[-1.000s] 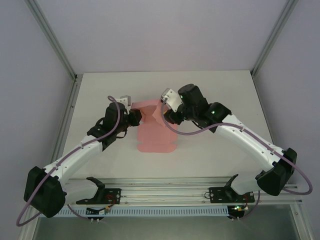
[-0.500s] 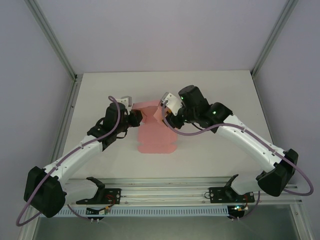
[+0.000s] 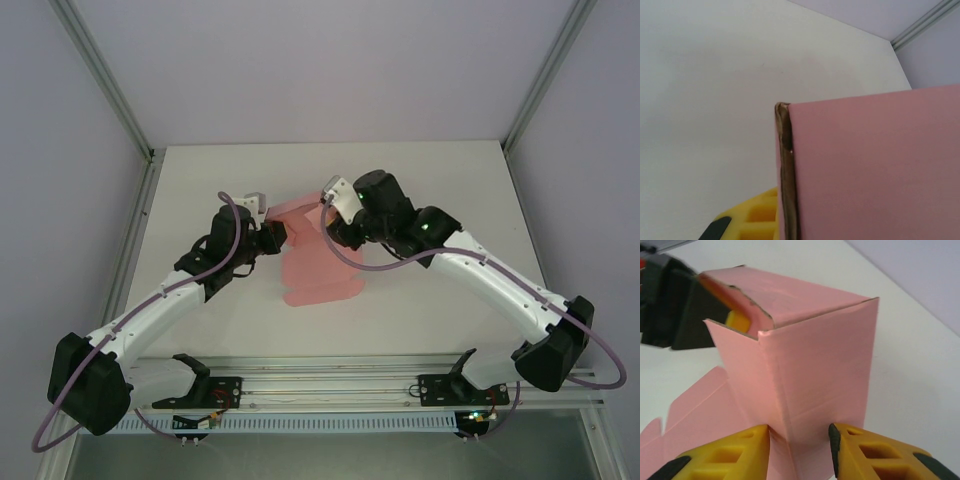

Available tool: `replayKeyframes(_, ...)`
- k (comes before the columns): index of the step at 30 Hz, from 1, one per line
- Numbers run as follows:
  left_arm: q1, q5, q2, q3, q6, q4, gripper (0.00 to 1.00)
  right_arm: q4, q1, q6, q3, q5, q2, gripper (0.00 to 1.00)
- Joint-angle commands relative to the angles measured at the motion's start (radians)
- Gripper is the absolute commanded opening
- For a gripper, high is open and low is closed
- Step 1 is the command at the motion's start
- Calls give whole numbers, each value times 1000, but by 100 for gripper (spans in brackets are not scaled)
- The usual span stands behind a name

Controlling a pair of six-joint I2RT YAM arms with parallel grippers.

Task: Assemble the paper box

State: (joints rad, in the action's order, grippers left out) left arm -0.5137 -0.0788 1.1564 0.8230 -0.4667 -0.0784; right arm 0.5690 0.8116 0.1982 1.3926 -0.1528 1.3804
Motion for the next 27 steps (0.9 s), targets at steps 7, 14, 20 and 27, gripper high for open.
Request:
replayKeyframes(7, -61, 2, -33, 59, -13, -41, 0, -297, 38, 8, -82, -271, 53, 18)
replayKeyframes(14, -106, 103, -18, 106, -140, -110, 0, -588, 90, 122, -129, -751, 146, 8)
replayKeyframes(20, -130, 186, -27, 185, -347, -369, 0, -730, 60, 228, -124, -884, 229, 3)
replayKeyframes(27, -146, 257, -31, 268, -531, -647, 0, -1109, 46, 583, -149, -1005, 322, 0)
